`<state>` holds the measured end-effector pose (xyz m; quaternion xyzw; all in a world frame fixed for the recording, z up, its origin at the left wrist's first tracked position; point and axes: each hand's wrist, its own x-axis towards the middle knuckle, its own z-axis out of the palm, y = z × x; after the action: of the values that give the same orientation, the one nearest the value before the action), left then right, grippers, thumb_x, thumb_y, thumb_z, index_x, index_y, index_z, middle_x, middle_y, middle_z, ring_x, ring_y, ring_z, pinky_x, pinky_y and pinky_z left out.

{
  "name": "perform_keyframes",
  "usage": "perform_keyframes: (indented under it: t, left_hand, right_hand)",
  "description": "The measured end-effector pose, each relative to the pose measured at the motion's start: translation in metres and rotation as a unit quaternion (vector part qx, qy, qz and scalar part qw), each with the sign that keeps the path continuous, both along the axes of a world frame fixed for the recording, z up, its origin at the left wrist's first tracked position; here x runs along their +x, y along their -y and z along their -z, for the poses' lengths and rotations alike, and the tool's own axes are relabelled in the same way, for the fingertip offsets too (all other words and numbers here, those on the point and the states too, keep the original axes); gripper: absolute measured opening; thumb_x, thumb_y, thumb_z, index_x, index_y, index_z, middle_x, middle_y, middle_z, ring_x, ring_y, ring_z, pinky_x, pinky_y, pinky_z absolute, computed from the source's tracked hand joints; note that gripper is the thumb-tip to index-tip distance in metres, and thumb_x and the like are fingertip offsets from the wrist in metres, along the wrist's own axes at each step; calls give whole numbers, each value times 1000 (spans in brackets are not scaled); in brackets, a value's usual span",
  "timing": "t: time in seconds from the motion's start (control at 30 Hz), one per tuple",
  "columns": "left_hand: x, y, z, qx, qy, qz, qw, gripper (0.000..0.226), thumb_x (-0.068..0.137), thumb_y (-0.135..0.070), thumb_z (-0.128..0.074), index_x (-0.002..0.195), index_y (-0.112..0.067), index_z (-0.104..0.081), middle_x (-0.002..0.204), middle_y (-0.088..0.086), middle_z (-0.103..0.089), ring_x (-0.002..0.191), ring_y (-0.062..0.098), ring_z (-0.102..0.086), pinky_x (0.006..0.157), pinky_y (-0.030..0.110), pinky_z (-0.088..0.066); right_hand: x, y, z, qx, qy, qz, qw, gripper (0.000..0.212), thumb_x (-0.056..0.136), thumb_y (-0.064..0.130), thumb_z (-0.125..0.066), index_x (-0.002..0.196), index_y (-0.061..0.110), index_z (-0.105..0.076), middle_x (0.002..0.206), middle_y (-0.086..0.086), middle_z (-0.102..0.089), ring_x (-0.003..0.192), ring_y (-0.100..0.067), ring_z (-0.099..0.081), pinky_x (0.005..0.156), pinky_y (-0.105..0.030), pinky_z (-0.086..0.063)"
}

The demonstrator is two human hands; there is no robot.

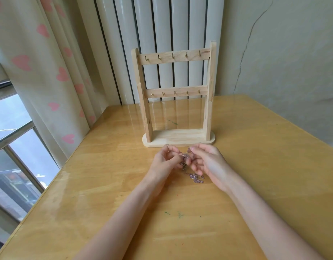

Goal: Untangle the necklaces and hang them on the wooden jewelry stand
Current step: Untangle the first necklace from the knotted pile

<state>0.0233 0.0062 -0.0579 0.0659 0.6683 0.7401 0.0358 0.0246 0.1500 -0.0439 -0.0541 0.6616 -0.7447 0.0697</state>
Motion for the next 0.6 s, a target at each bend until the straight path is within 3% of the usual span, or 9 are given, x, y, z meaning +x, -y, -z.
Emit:
perform_keyframes:
  t: [0.17,0.37,0.47,0.6]
  left_hand:
    - [-1,3,2,-36,-8,10,999,6,90,-14,-58,91,-12,-64,86,2,-63,79,10,-56,66,22,-45]
    - [0,0,-1,-14,-12,-22,1000,14,93,-10,-52,84,-12,-61,74,-1,-56,56,5,-53,53,16,-45]
    - [1,1,-3,6,-22,-29,999,12,93,-6,-52,89,-14,-60,84,5,-56,56,5,-57,55,18,-48]
    - [4,-1,-4,-19,-35,-17,999,15,90,-2,-54,93,-16,-60,87,-2,-59,60,7,-59,55,19,-48]
  right_hand:
    - [0,-2,1,69,-34,-2,997,8,90,13,-57,87,8,-61,49,2,-49,41,-10,-37,38,-20,-23]
    - [-4,-3,4,127,-94,101,982,10,86,6,-60,92,13,-65,88,-2,-61,46,-7,-48,37,-20,-32]
    - [-4,-2,5,143,-98,114,978,10,85,15,-64,77,13,-69,70,-9,-61,47,-18,-43,39,-22,-33]
    - [1,2,4,140,-55,57,987,14,84,22,-67,77,11,-70,50,5,-57,41,-14,-38,40,-22,-32]
